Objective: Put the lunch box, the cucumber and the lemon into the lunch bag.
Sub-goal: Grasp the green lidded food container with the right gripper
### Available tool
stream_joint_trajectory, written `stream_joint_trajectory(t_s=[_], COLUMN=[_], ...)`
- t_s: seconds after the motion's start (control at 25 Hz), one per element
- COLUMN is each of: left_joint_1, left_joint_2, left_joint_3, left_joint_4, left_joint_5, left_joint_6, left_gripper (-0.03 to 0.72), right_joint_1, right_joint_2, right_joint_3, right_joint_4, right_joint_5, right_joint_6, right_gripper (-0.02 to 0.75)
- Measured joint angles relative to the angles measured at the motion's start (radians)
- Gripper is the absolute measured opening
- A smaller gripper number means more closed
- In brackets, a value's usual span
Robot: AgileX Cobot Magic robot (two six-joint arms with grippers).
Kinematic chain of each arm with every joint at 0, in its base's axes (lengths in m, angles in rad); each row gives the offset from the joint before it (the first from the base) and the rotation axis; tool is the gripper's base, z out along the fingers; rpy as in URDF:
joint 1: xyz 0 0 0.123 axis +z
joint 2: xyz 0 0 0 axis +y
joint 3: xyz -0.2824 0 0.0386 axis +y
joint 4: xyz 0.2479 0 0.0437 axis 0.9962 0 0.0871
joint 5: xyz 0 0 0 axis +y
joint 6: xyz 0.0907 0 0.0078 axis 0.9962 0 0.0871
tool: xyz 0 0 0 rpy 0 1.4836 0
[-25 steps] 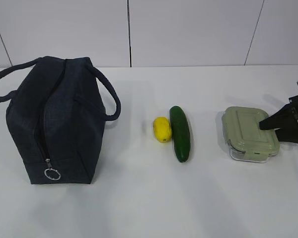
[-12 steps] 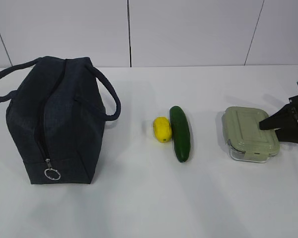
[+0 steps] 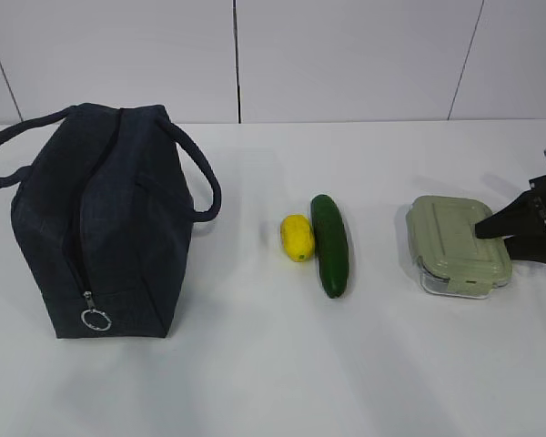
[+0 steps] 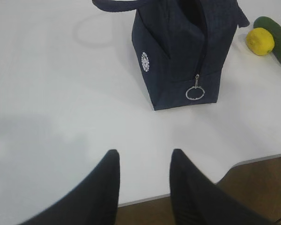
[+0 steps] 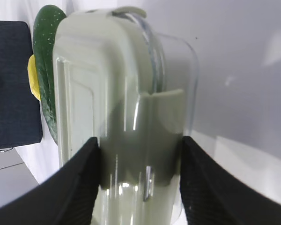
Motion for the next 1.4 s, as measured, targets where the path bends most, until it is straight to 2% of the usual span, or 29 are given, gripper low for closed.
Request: stream_joint_trajectory(t_s=[1.4], left_joint_1=[0.000], left_joint_2=[0.000], left_joint_3=[0.000], left_joint_4=[0.000], left_joint_5=[0.000], left_joint_6=[0.000], left_gripper=[0.239], right_joint_1=[0.014], right_joint_2=[0.000], right_joint_3=[-0.005], right_joint_4=[-0.001], right_joint_5=[0.000], right_joint_6=[0.084], right_gripper=[0.360])
